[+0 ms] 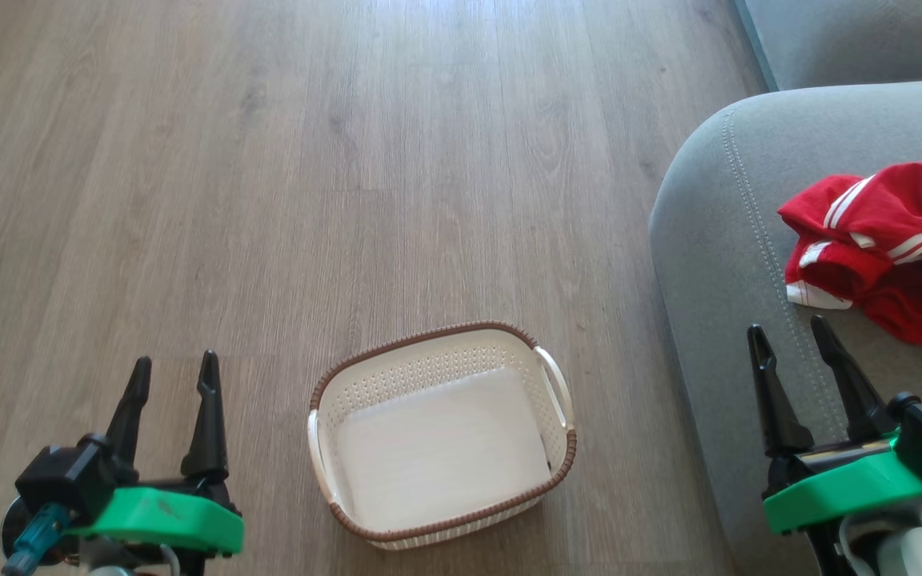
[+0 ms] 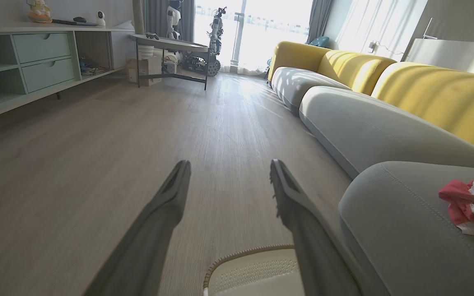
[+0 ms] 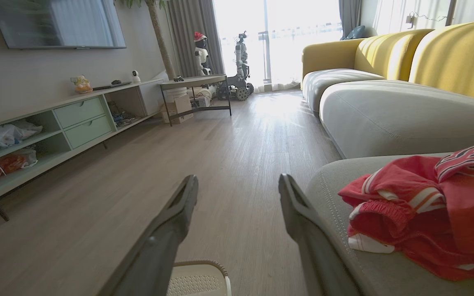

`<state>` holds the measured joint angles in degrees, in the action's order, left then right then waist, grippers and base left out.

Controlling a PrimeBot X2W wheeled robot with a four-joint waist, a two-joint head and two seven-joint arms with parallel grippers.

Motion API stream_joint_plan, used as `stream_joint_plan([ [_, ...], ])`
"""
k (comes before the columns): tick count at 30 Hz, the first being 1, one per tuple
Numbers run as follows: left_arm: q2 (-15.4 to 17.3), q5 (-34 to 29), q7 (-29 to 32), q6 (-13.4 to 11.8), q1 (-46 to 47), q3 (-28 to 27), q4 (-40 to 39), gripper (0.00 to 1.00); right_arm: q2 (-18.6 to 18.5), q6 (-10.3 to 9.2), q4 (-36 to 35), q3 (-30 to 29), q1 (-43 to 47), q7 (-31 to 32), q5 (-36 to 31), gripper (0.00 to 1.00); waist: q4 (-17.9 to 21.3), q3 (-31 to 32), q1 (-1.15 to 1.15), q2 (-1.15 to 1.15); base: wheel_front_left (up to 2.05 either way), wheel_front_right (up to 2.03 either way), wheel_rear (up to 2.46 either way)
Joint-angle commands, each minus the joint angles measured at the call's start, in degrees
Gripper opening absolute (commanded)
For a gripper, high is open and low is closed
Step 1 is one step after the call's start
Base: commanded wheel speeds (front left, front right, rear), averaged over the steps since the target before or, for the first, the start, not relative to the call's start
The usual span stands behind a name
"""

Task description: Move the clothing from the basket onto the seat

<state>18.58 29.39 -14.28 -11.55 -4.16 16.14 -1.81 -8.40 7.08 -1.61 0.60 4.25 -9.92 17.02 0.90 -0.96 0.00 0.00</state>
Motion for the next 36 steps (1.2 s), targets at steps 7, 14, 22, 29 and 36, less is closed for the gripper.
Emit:
stream_joint_plan([
  [7,0.21,-0.92,-0.72,0.66,1.43,-2.89,-1.29,1.00,-0.48,0.41,-2.22,1.57,-2.17,0.01,-0.07,1.00,0.10,0.01,0.00,0.00,0.00,0.00,0.00],
  [14,-1.49,-0.04,0.25,1.07,-0.41,0.35,2.89,0.00,0.27,-0.06,2.93,0.53,0.44,0.36,0.53,0.00,0.15,0.03,0.00,0.00,0.00,0.00,0.00],
  [22,-2.22,4.22,1.39,2.16,0.20,-0.91,3.61,0.00,0.35,-0.03,3.71,0.34,-0.23,1.16,5.66,0.00,0.09,0.08,0.00,0.00,0.00,0.00,0.00],
  [29,-2.89,7.92,2.41,3.21,0.87,-2.03,4.49,0.00,0.46,-0.01,4.47,0.16,-0.88,1.87,10.08,0.00,0.03,0.12,0.00,0.00,0.00,0.00,0.00],
  [36,-3.57,11.60,3.45,4.25,1.51,-3.16,5.34,0.00,0.60,0.02,5.18,-0.06,-1.48,2.60,14.46,0.00,-0.03,0.17,0.00,0.00,0.00,0.00,0.00],
])
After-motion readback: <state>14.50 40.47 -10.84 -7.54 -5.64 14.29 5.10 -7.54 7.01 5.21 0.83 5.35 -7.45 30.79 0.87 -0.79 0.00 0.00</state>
